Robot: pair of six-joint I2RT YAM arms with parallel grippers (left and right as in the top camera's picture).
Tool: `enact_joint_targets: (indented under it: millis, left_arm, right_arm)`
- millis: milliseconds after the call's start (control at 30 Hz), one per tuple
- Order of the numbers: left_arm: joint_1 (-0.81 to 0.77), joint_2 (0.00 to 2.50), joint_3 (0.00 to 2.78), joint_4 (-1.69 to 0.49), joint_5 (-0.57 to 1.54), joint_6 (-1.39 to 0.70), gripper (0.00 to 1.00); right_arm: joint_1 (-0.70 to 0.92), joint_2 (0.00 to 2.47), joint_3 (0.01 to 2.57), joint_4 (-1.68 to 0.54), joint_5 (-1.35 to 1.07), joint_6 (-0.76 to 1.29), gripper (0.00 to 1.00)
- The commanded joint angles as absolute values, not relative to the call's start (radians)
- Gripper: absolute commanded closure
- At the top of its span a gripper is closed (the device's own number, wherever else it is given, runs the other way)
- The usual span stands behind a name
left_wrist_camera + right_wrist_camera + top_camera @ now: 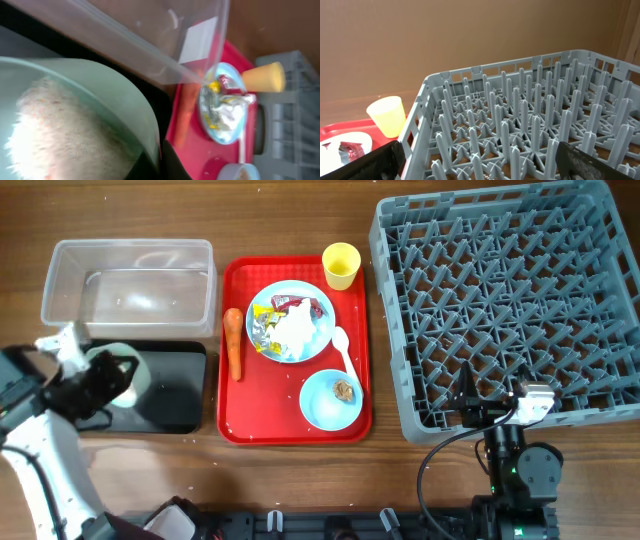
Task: Sort waste into correct bins and load items into the dishwasher rack
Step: 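Carry the green bowl left over the black tray, then tilt the green bowl to dump the rice onto the black tray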
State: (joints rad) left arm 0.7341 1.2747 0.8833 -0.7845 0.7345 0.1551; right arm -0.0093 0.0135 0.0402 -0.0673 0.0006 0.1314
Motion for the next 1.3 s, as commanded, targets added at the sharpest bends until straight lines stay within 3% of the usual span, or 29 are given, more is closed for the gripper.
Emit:
enact_joint_targets:
  millis: [0, 167, 267, 467, 500, 667, 933, 1067, 1267]
  left_arm:
    - [0.899, 1.278, 0.880, -0.830, 0.970, 0.256, 0.96]
    - [1.069, 1.279, 0.810, -0.832, 1.173, 0.345, 0.96]
    - [1.117, 1.298, 0.731, -0.759, 1.182, 0.361, 0.93]
    - [1.121, 1.360, 0.660, -0.588, 1.272, 0.360, 0.92]
    - [1.121, 1.372, 0.660, -0.581, 1.275, 0.362, 0.96]
    - [1.121, 1.422, 0.660, -0.566, 1.458, 0.534, 0.96]
    - [1.121, 1.564, 0.659, -0.564, 1.577, 0.643, 0.96]
    - [1.121, 1.614, 0.659, -0.583, 1.576, 0.651, 0.96]
    - [1.127, 1.608, 0.664, -0.563, 1.577, 0.491, 0.96]
  right_arm:
    - [-0.005, 0.005, 0.037, -0.064, -0.008, 0.141, 0.00]
    - [-0.005, 0.005, 0.037, -0.064, -0.008, 0.141, 0.00]
    - [-0.005, 0.005, 0.037, -0.064, -0.008, 0.141, 0.00]
    - [-0.005, 0.005, 0.037, -0.064, -0.008, 0.141, 0.00]
    - [-0.005, 0.005, 0.037, -0.064, -0.008, 0.141, 0.01]
    - [-0.005, 0.005, 0.037, -0.064, -0.008, 0.141, 0.00]
    - [-0.005, 0.005, 0.037, -0.064, -0.008, 0.141, 0.00]
    - [-0.005, 0.005, 0.037, -0.064, -0.008, 0.141, 0.00]
    - [-0.005, 0.005, 0.037, -0.064, -0.008, 0.141, 0.00]
